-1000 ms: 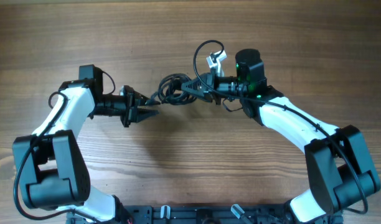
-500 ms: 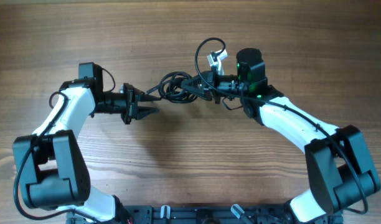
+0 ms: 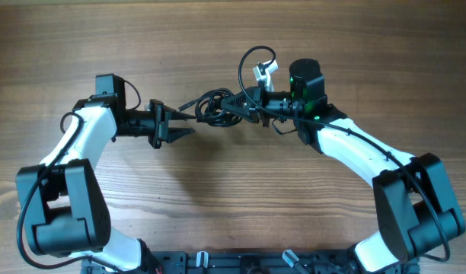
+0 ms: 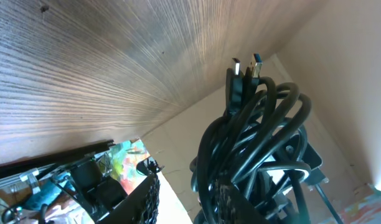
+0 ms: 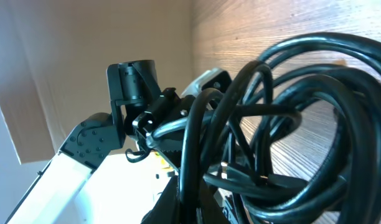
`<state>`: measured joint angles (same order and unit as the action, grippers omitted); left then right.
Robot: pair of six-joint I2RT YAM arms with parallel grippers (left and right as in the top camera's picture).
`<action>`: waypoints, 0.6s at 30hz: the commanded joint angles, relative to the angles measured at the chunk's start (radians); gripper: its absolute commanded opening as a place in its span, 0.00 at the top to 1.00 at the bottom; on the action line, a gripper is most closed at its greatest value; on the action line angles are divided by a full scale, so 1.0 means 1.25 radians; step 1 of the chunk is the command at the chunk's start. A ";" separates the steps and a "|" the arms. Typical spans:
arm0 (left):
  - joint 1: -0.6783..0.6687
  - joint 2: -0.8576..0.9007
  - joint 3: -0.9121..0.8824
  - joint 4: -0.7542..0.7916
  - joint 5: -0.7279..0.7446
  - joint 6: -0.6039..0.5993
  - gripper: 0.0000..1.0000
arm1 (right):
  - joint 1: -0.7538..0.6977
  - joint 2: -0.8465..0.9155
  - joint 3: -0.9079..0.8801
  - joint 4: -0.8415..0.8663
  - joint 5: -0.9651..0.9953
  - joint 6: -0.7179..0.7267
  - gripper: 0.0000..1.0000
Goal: Untangle cables
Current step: 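Lift the coil with the right gripper toward the left gripper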
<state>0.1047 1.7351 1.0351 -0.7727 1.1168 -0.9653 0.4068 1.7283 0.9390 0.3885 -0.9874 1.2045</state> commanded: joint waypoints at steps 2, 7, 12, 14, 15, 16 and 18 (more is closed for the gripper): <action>-0.033 -0.021 -0.001 0.002 0.013 -0.037 0.68 | 0.001 -0.003 0.004 0.019 -0.025 0.003 0.96; -0.048 -0.021 -0.001 0.002 0.013 -0.077 0.68 | 0.001 -0.003 0.004 0.019 -0.024 0.003 0.96; -0.051 -0.021 -0.001 0.003 0.013 -0.094 0.65 | 0.001 -0.003 0.004 0.018 -0.025 0.003 0.96; -0.051 -0.021 -0.001 0.005 0.013 -0.094 0.66 | 0.001 -0.003 0.004 0.018 -0.025 0.003 0.96; -0.051 -0.021 -0.001 0.005 0.013 -0.094 0.67 | 0.001 -0.003 0.004 0.018 -0.025 0.003 0.96; -0.051 -0.021 -0.001 0.005 0.013 -0.094 0.68 | 0.001 -0.003 0.004 0.018 -0.025 0.003 0.96; -0.051 -0.021 -0.001 0.005 0.013 -0.094 0.70 | 0.001 -0.003 0.004 0.018 -0.025 0.002 0.96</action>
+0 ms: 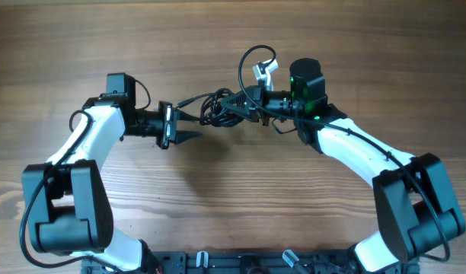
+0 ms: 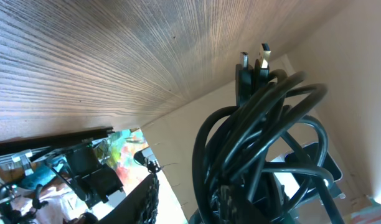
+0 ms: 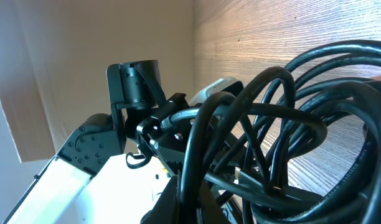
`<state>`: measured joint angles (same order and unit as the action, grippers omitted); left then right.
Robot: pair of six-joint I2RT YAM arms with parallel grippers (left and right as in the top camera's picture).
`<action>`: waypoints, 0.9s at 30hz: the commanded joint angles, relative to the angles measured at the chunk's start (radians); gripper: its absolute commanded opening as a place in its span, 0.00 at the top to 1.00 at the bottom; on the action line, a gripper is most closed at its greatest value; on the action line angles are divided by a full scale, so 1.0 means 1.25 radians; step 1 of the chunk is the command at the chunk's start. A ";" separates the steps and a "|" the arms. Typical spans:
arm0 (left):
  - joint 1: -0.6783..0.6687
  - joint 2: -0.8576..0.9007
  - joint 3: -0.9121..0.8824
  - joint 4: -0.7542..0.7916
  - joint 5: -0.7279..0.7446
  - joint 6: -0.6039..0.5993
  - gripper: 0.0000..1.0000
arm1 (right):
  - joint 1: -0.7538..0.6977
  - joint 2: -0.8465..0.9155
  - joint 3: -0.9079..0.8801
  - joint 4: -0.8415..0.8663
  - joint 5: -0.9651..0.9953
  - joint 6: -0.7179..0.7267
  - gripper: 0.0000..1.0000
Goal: Untangle cables
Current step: 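Lift the coil with the right gripper toward the left gripper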
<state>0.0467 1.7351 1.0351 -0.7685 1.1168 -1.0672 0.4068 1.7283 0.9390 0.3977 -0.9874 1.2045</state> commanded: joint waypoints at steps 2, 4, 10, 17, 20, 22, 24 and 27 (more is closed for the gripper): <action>-0.005 -0.021 -0.001 0.002 0.013 -0.015 0.71 | 0.001 -0.003 0.004 0.011 -0.025 0.003 0.96; -0.005 -0.021 -0.001 0.002 0.013 -0.015 0.72 | 0.001 -0.003 0.004 0.011 -0.025 0.002 0.96; -0.005 -0.021 -0.001 0.002 0.013 -0.025 0.72 | 0.001 -0.003 0.004 0.011 -0.029 0.001 0.96; -0.005 -0.021 -0.001 0.002 0.028 -0.054 0.79 | 0.001 -0.003 0.004 0.010 -0.031 0.000 0.96; -0.005 -0.021 -0.001 0.002 0.028 -0.054 0.79 | 0.001 -0.003 0.004 0.010 -0.031 0.000 0.96; -0.005 -0.021 -0.001 0.002 0.028 -0.054 0.79 | 0.001 -0.003 0.004 0.010 -0.031 -0.001 0.96; -0.005 -0.021 -0.001 0.002 0.028 -0.054 0.80 | 0.001 -0.003 0.004 0.010 -0.031 -0.008 0.96; -0.005 -0.021 -0.001 0.024 0.028 -0.050 0.96 | 0.001 -0.003 0.004 -0.002 -0.031 -0.042 0.96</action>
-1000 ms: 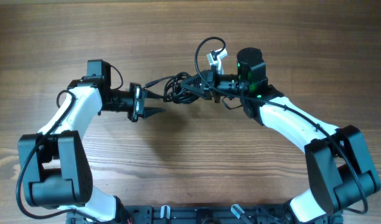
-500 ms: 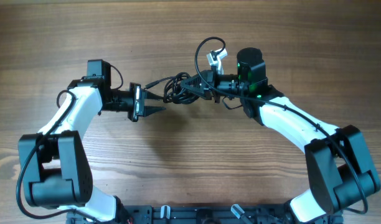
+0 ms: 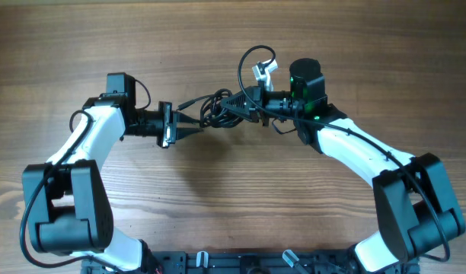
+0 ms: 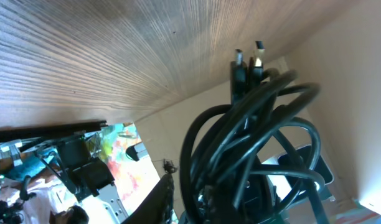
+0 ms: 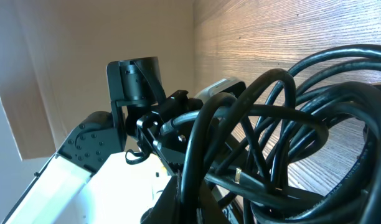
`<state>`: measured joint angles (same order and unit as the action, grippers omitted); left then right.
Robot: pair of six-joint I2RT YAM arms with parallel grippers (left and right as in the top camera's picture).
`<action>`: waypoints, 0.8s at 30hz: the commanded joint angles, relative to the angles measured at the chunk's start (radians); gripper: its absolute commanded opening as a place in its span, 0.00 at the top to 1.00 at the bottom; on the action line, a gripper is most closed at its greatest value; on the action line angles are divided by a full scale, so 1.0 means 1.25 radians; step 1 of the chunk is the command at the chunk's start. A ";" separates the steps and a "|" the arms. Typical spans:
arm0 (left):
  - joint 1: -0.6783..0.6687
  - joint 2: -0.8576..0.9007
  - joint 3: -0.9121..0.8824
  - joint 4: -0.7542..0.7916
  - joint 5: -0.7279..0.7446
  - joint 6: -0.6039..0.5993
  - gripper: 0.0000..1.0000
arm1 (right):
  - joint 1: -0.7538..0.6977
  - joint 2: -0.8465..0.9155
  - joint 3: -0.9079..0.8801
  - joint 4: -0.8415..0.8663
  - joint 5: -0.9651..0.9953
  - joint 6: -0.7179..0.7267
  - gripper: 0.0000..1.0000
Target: Untangle cables
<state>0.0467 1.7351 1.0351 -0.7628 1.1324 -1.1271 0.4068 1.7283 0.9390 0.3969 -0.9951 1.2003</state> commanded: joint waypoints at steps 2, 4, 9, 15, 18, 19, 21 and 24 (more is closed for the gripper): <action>-0.005 -0.021 -0.001 0.042 0.016 0.023 0.96 | 0.001 -0.003 0.004 -0.031 -0.018 -0.061 0.96; -0.005 -0.021 -0.001 0.054 0.016 0.053 0.96 | 0.001 -0.003 0.004 -0.071 0.004 -0.098 0.96; -0.004 -0.021 -0.001 0.056 0.054 0.119 0.96 | 0.001 -0.003 0.004 -0.263 0.137 -0.198 0.96; -0.004 -0.021 -0.001 0.090 0.143 0.152 0.96 | 0.001 -0.003 0.004 -0.468 0.397 -0.254 0.96; -0.004 -0.021 -0.001 0.135 0.217 0.164 0.96 | -0.007 -0.003 0.004 -0.538 0.502 -0.274 0.96; -0.004 -0.021 -0.001 0.156 0.244 0.164 0.96 | -0.013 -0.003 0.004 -0.555 0.531 -0.281 0.96; -0.004 -0.021 -0.001 0.212 0.302 0.163 0.96 | -0.029 -0.003 0.004 -0.583 0.579 -0.295 0.96; -0.004 -0.021 -0.001 0.305 0.356 0.157 0.96 | -0.066 -0.003 0.004 -0.613 0.615 -0.323 0.96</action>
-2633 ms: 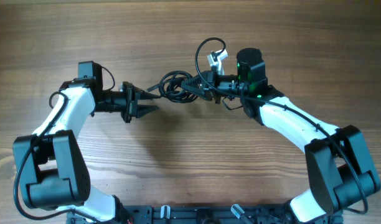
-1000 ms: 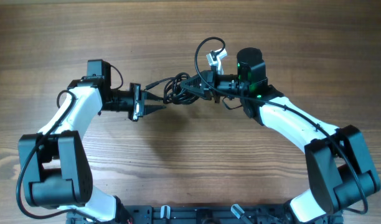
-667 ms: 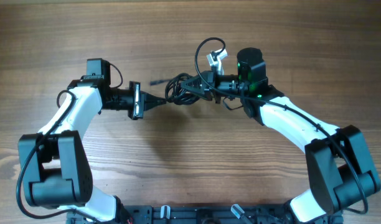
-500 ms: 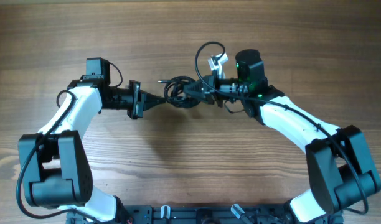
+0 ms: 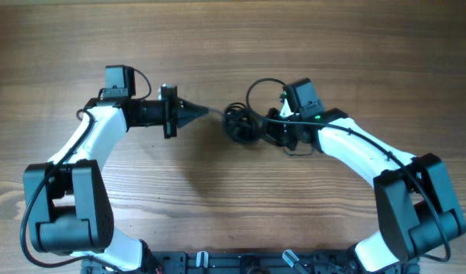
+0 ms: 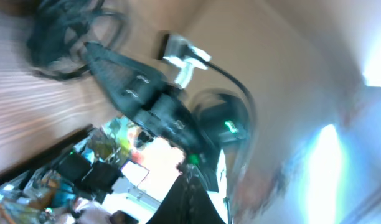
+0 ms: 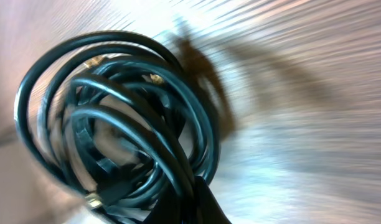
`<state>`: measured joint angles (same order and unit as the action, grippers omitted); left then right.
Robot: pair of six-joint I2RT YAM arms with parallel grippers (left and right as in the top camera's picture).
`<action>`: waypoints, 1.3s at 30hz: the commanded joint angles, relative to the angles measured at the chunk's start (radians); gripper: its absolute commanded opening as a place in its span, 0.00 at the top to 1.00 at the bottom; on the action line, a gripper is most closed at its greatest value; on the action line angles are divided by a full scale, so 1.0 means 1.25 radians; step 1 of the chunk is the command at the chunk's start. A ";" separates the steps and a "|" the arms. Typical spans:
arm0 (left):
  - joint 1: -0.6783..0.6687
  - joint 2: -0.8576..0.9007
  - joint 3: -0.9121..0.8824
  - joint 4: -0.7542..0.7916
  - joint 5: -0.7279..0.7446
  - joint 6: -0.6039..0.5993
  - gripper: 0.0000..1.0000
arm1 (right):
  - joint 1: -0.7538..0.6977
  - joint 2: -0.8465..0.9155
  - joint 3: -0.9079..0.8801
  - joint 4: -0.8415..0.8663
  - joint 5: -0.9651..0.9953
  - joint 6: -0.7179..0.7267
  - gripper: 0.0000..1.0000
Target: Untangle cables
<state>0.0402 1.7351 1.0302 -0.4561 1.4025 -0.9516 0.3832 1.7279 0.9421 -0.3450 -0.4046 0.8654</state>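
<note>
A tangled bundle of black cables (image 5: 239,122) hangs over the middle of the table, with one loop (image 5: 257,85) arching behind it. My right gripper (image 5: 259,129) is shut on the bundle's right side. In the right wrist view the coils (image 7: 116,112) fan out from its fingers (image 7: 203,198). My left gripper (image 5: 193,111) is shut to a point left of the bundle. A thin strand (image 5: 212,113) runs taut from its tip to the coils. The blurred left wrist view shows the bundle (image 6: 66,25) far off and the shut fingers (image 6: 192,196).
The wooden table (image 5: 218,205) stretches all around both arms. The arm bases and a black rail sit at the near edge (image 5: 233,262). No other objects lie near the bundle.
My left gripper has moved left, away from the bundle, with one strand now stretched from its tip. The right gripper has turned and the bundle sits farther right. Both wrist views are now blurred.
My left gripper stood open left of the bundle, which the right gripper held throughout. It then came closer to the plug ends sticking out of the coils, and its fingers narrowed on them. Now it is shut, farther left, with a strand drawn out of the bundle.
</note>
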 commanded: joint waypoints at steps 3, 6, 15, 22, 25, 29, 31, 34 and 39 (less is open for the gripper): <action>0.002 -0.021 0.003 0.076 0.140 0.016 0.96 | -0.097 -0.003 0.002 -0.037 0.144 -0.087 0.96; 0.002 -0.021 0.003 0.097 0.140 0.017 0.96 | -0.151 -0.003 0.002 -0.055 0.142 -0.101 0.96; -0.056 -0.021 0.003 0.047 -0.223 0.022 0.63 | -0.206 -0.003 0.002 -0.062 -0.055 -0.142 0.96; -0.196 -0.015 0.003 -0.018 -0.599 -0.109 0.34 | -0.193 -0.003 0.002 -0.069 -0.100 -0.148 0.96; -0.225 -0.007 0.003 -0.011 -0.638 -0.175 0.32 | -0.178 -0.003 0.002 -0.069 -0.127 -0.149 0.96; -0.230 0.033 0.003 0.003 -0.635 -0.204 0.32 | -0.158 -0.003 0.002 -0.068 -0.157 -0.148 0.96; -0.230 0.056 0.003 0.009 -0.635 -0.207 0.32 | -0.147 -0.003 0.002 -0.066 -0.157 -0.148 0.96; -0.230 0.088 0.003 0.022 -0.632 -0.207 0.32 | -0.127 -0.003 0.002 -0.060 -0.157 -0.148 0.96; -0.235 0.128 0.003 0.065 -0.632 -0.209 0.32 | -0.101 -0.003 0.002 -0.053 -0.157 -0.145 0.96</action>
<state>-0.2462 1.8610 1.0313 -0.4030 0.6300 -1.1927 0.2371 1.7279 0.9421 -0.4175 -0.5659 0.6941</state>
